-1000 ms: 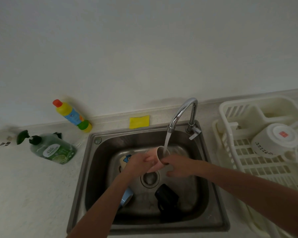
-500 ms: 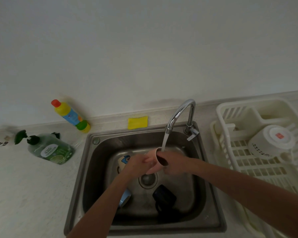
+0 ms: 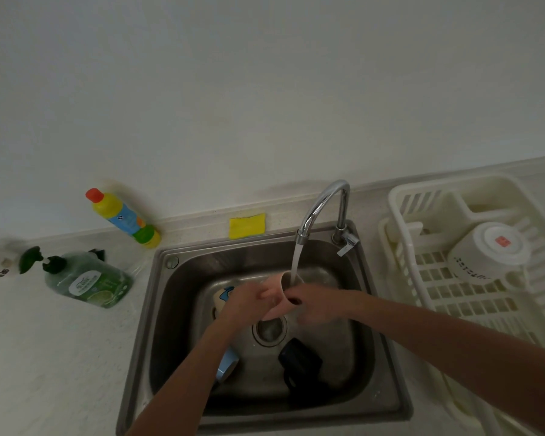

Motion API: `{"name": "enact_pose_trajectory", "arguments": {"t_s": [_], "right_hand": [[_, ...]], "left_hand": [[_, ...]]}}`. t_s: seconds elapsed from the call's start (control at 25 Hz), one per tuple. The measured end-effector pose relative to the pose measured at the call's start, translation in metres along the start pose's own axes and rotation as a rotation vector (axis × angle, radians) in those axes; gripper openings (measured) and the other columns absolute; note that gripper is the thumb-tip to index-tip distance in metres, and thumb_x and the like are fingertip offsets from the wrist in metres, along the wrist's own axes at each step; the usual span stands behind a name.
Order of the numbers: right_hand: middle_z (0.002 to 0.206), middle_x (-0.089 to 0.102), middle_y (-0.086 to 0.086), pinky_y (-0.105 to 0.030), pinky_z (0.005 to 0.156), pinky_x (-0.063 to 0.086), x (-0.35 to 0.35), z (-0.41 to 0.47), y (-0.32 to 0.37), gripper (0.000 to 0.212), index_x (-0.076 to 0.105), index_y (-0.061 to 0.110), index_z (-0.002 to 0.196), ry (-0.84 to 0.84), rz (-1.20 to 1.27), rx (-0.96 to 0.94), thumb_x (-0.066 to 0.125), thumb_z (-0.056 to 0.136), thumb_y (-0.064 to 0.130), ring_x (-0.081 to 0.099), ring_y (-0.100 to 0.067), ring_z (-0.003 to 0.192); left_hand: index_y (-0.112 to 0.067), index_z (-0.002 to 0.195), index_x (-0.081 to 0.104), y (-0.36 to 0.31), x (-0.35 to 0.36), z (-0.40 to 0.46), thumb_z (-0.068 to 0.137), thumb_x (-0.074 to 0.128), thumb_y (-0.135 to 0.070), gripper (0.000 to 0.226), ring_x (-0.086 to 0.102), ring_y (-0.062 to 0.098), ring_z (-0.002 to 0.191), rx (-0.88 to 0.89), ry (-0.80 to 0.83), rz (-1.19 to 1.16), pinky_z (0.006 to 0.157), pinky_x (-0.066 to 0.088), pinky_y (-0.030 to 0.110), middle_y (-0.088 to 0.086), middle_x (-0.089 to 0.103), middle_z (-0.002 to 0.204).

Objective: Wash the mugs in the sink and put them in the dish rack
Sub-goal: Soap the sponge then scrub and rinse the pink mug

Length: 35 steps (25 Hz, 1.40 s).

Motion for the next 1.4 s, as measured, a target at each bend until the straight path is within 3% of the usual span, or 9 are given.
{"name": "enact_pose_trajectory", "arguments": {"t_s": [0.08, 0.2, 0.4, 0.56, 0.76, 0.88, 0.96, 1.12, 1.4], "right_hand": [[0.118, 0.061, 0.000, -0.015, 0.086, 0.044, -0.005, 0.004, -0.003, 0.044, 0.056, 0.011, 0.128, -0.097, 0.030, 0.012, 0.066, 0.085, 0.006, 0.057, -0.004, 0.099], [0.121, 0.061, -0.005, -0.026, 0.084, 0.045, 0.000, 0.002, -0.006, 0.044, 0.058, 0.011, 0.126, 0.006, -0.028, 0.021, 0.065, 0.083, 0.004, 0.058, -0.017, 0.107], [0.129, 0.058, -0.003, -0.023, 0.090, 0.042, -0.007, 0.003, -0.002, 0.052, 0.051, 0.018, 0.136, -0.085, -0.004, 0.024, 0.066, 0.086, 0.016, 0.056, -0.017, 0.116], [0.131, 0.056, -0.001, -0.009, 0.081, 0.039, -0.001, 0.005, -0.003, 0.052, 0.050, 0.017, 0.139, 0.070, -0.066, 0.012, 0.065, 0.089, 0.014, 0.055, -0.011, 0.113], [0.128, 0.059, -0.004, -0.006, 0.077, 0.032, -0.008, 0.008, -0.002, 0.053, 0.052, 0.016, 0.136, -0.038, -0.040, -0.025, 0.068, 0.086, 0.012, 0.057, -0.013, 0.110], [0.127, 0.057, -0.001, -0.001, 0.075, 0.036, -0.008, 0.002, 0.010, 0.045, 0.053, 0.010, 0.136, 0.083, 0.084, -0.053, 0.063, 0.092, 0.007, 0.052, 0.019, 0.092], [0.123, 0.059, -0.007, 0.002, 0.076, 0.037, -0.020, 0.002, 0.016, 0.039, 0.054, 0.000, 0.131, 0.009, 0.160, -0.095, 0.062, 0.093, 0.005, 0.048, 0.030, 0.089], [0.120, 0.062, -0.006, -0.028, 0.086, 0.047, -0.008, 0.004, 0.004, 0.043, 0.058, 0.014, 0.126, 0.041, 0.004, 0.014, 0.065, 0.086, 0.029, 0.061, -0.019, 0.109], [0.135, 0.055, -0.005, -0.024, 0.091, 0.039, -0.012, 0.009, -0.005, 0.059, 0.044, 0.018, 0.143, 0.000, -0.045, 0.017, 0.066, 0.088, 0.022, 0.055, -0.022, 0.120]], "left_hand": [[-0.018, 0.084, 0.066, -0.003, 0.002, -0.001, 0.100, 0.052, -0.033, 0.026, 0.065, 0.011, 0.071, 0.011, 0.020, 0.075, 0.071, 0.056, 0.022, -0.002, 0.066, 0.074], [-0.031, 0.071, 0.055, -0.001, -0.003, -0.002, 0.098, 0.054, -0.032, 0.027, 0.055, 0.003, 0.065, -0.011, -0.024, 0.020, 0.059, 0.043, 0.011, -0.012, 0.055, 0.066], [-0.012, 0.088, 0.066, 0.002, 0.002, -0.003, 0.099, 0.053, -0.034, 0.028, 0.069, 0.021, 0.078, -0.050, 0.021, 0.006, 0.078, 0.058, 0.031, 0.008, 0.070, 0.081], [-0.019, 0.081, 0.061, 0.001, 0.000, -0.003, 0.099, 0.052, -0.029, 0.022, 0.069, 0.024, 0.082, -0.019, 0.025, 0.044, 0.078, 0.055, 0.033, 0.007, 0.066, 0.079], [-0.015, 0.081, 0.065, 0.007, 0.000, 0.000, 0.095, 0.057, -0.034, 0.025, 0.064, 0.018, 0.070, -0.054, -0.009, -0.057, 0.074, 0.054, 0.036, 0.004, 0.065, 0.074], [-0.016, 0.073, 0.062, 0.009, -0.002, 0.002, 0.093, 0.058, -0.031, 0.025, 0.054, 0.012, 0.061, -0.057, -0.015, -0.064, 0.065, 0.050, 0.035, -0.001, 0.058, 0.066], [-0.016, 0.075, 0.065, 0.011, 0.000, 0.005, 0.094, 0.057, -0.033, 0.027, 0.054, 0.012, 0.060, -0.065, -0.019, -0.064, 0.064, 0.049, 0.033, -0.001, 0.058, 0.065], [-0.025, 0.067, 0.061, 0.008, -0.002, 0.007, 0.095, 0.054, -0.032, 0.030, 0.055, 0.013, 0.064, -0.053, -0.043, 0.064, 0.067, 0.048, 0.029, -0.006, 0.054, 0.063], [-0.025, 0.068, 0.059, 0.016, -0.002, 0.011, 0.094, 0.056, -0.036, 0.028, 0.060, 0.017, 0.070, -0.055, -0.033, 0.085, 0.070, 0.049, 0.032, -0.004, 0.056, 0.066]]}}
Point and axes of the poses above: each hand's wrist, its own z-axis towards the middle knuckle, its own x-axis out of the palm, y = z × x, the point moved 4 cm from there along z, towards the middle knuckle
